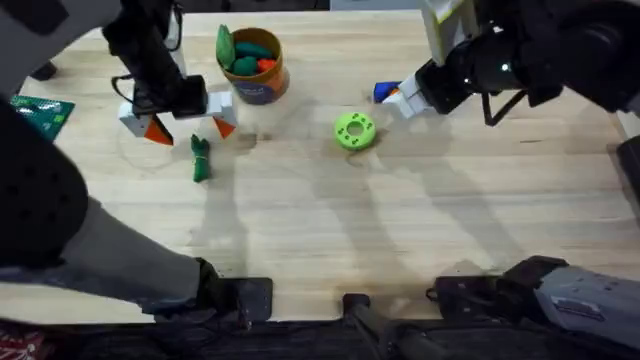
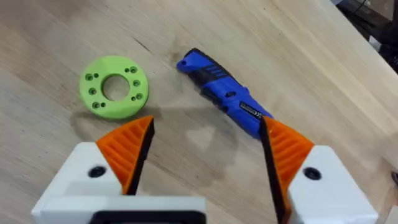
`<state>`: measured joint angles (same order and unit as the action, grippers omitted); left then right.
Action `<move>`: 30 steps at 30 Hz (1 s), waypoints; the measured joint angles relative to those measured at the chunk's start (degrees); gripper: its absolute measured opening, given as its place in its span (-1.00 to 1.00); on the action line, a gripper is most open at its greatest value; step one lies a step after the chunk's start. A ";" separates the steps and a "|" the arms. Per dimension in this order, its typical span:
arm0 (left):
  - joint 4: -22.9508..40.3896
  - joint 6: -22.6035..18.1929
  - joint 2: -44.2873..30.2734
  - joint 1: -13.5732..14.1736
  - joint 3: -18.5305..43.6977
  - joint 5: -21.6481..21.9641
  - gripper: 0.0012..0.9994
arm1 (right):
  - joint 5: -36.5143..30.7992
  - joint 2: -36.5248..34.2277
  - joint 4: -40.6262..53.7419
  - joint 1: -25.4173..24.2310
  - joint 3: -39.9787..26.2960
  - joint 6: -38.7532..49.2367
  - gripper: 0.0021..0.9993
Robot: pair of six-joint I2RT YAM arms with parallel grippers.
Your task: Pick up the gripper from the table and insert it into the empty holder that is missing its gripper. Then pick up a screw, insert it into the mounting hole, and use the screwdriver to tighten it. Finally, clean up the table by picking up the vegetable and placing it into the bucket.
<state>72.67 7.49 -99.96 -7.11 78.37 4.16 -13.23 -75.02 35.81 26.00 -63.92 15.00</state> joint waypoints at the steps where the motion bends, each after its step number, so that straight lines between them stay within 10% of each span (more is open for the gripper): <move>1: -0.22 -0.10 -0.92 -0.03 0.00 -0.02 0.97 | 0.00 0.00 -0.02 0.02 0.00 0.00 0.97; 30: -4.81 -1.16 -8.87 -2.74 -4.78 -2.00 0.80 | 0.01 0.00 -0.01 0.00 0.00 -0.01 0.97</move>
<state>67.86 6.33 -108.82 -9.85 73.59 2.17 -13.22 -75.02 35.80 26.00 -63.92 15.00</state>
